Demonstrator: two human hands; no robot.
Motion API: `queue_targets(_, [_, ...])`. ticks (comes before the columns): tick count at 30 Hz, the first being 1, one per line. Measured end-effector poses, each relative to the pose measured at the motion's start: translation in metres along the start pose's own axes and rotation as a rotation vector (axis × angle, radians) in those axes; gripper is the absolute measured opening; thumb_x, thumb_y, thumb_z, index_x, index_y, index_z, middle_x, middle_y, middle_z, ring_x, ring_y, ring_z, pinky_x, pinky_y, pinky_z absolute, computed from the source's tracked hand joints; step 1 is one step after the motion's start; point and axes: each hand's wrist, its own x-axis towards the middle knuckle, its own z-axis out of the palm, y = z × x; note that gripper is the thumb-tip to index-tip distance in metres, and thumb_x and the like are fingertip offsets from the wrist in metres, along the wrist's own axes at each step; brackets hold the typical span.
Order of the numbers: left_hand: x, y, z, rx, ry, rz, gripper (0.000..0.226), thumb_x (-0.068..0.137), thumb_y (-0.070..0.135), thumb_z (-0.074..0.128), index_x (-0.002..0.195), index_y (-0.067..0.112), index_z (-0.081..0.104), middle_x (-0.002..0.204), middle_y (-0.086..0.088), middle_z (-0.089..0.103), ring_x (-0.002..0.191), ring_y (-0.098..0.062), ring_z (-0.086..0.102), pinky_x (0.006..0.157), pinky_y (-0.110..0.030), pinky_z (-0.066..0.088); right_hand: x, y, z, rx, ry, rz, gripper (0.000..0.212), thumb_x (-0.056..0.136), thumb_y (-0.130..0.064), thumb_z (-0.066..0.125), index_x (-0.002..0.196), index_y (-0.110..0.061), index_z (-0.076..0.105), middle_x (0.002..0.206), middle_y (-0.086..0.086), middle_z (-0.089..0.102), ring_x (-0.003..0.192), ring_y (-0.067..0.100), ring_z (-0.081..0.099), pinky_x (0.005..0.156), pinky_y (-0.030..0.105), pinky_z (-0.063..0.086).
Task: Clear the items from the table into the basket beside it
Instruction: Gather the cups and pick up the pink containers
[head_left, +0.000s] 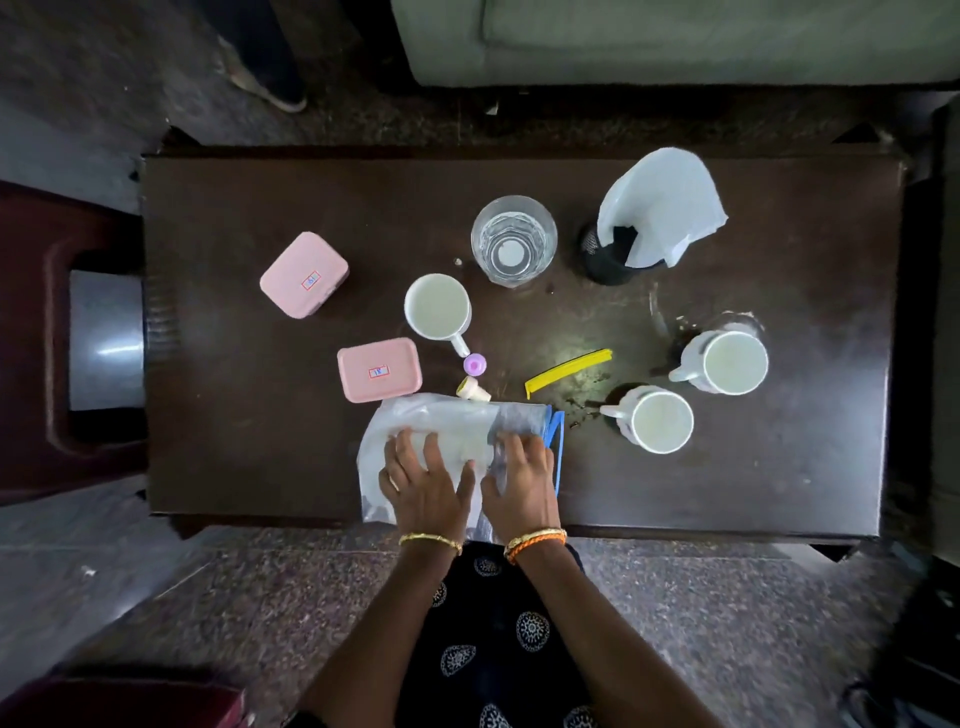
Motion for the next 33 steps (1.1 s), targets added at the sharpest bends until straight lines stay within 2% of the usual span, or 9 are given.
queue_targets(3, [0.013, 0.012, -0.001, 0.024, -0.017, -0.023, 0.053, 0.082, 0.052, 0.039, 0.107, 0.011, 0.060, 0.120, -0.023, 0.060, 0.110, -0.041, 0.059, 0.081, -0.047, 0.051, 0.015, -0.002, -0.006, -0.006, 0.062, -0.017, 0.034, 0.078, -0.004, 0.058, 0.112, -0.006, 0.056, 0.115, 0.020, 0.050, 0.099, 0.039, 0.048, 0.087, 0.041, 0.043])
queue_targets(7, [0.016, 0.019, 0.001, -0.055, 0.056, -0.037, 0.046, 0.079, 0.046, 0.056, 0.108, 0.010, 0.059, 0.120, -0.023, 0.058, 0.109, -0.042, 0.058, 0.083, -0.049, 0.049, 0.024, -0.001, -0.016, 0.035, 0.077, -0.059, 0.023, 0.079, 0.000, 0.052, 0.102, -0.002, 0.058, 0.109, 0.019, 0.056, 0.099, 0.037, 0.052, 0.083, 0.039, 0.047])
queue_targets(10, [0.010, 0.029, -0.012, -0.284, 0.179, -0.053, 0.044, 0.081, 0.043, 0.041, 0.108, 0.011, 0.055, 0.115, -0.022, 0.055, 0.104, -0.037, 0.052, 0.081, -0.047, 0.045, 0.021, -0.005, -0.040, 0.155, 0.238, -0.088, 0.011, 0.080, 0.000, 0.054, 0.083, -0.003, 0.064, 0.088, 0.014, 0.066, 0.079, 0.034, 0.062, 0.068, 0.041, 0.054])
queue_targets(13, [0.011, 0.050, -0.032, -0.552, 0.301, 0.138, 0.031, 0.081, 0.030, 0.048, 0.104, 0.011, 0.055, 0.109, -0.019, 0.053, 0.101, -0.028, 0.047, 0.083, -0.041, 0.046, 0.021, -0.007, -0.084, 0.299, 0.558, -0.026, 0.012, 0.076, -0.006, 0.054, 0.077, -0.011, 0.065, 0.078, 0.007, 0.067, 0.067, 0.026, 0.060, 0.058, 0.041, 0.055])
queue_targets(17, [0.016, 0.105, -0.059, -0.697, 0.162, 0.543, 0.026, 0.076, 0.025, 0.058, 0.101, 0.016, 0.057, 0.104, -0.010, 0.057, 0.098, -0.025, 0.054, 0.082, -0.035, 0.049, 0.037, 0.010, -0.145, 0.167, 0.846, 0.126, 0.014, 0.074, -0.008, 0.057, 0.085, -0.008, 0.066, 0.089, 0.015, 0.066, 0.084, 0.036, 0.054, 0.077, 0.037, 0.042])
queue_targets(23, [0.018, 0.175, -0.040, -0.199, -0.213, 0.962, 0.072, 0.068, 0.044, 0.071, 0.129, 0.015, 0.045, 0.138, -0.012, 0.045, 0.125, -0.031, 0.044, 0.098, -0.042, 0.041, 0.074, 0.047, -0.182, 0.062, 0.596, 0.464, 0.051, 0.075, -0.026, 0.067, 0.123, -0.026, 0.051, 0.137, 0.014, 0.036, 0.127, 0.038, 0.031, 0.102, 0.042, 0.031])
queue_targets(25, [0.017, 0.184, -0.029, -0.065, -0.260, 0.920, 0.062, 0.077, 0.035, 0.065, 0.132, 0.020, 0.040, 0.143, -0.011, 0.038, 0.131, -0.031, 0.035, 0.100, -0.045, 0.039, 0.085, 0.057, -0.184, 0.094, 0.504, 0.466, 0.056, 0.075, -0.022, 0.067, 0.126, -0.029, 0.047, 0.135, 0.014, 0.037, 0.123, 0.039, 0.037, 0.099, 0.041, 0.036])
queue_targets(28, [0.016, 0.194, -0.022, -0.062, -0.186, 0.802, 0.046, 0.080, 0.015, 0.060, 0.125, 0.022, 0.050, 0.128, -0.012, 0.053, 0.117, -0.035, 0.051, 0.085, -0.047, 0.050, 0.098, 0.065, -0.185, 0.122, 0.385, 0.497, 0.062, 0.073, -0.017, 0.070, 0.127, -0.029, 0.044, 0.129, 0.016, 0.041, 0.113, 0.043, 0.048, 0.093, 0.045, 0.047])
queue_targets(33, [0.025, 0.196, -0.028, -0.177, -0.155, 0.720, 0.057, 0.077, 0.024, 0.068, 0.130, 0.025, 0.047, 0.123, -0.012, 0.051, 0.107, -0.034, 0.053, 0.083, -0.045, 0.052, 0.104, 0.066, -0.188, 0.149, 0.425, 0.516, 0.058, 0.071, -0.017, 0.073, 0.123, -0.027, 0.049, 0.124, 0.015, 0.044, 0.110, 0.041, 0.050, 0.090, 0.041, 0.048])
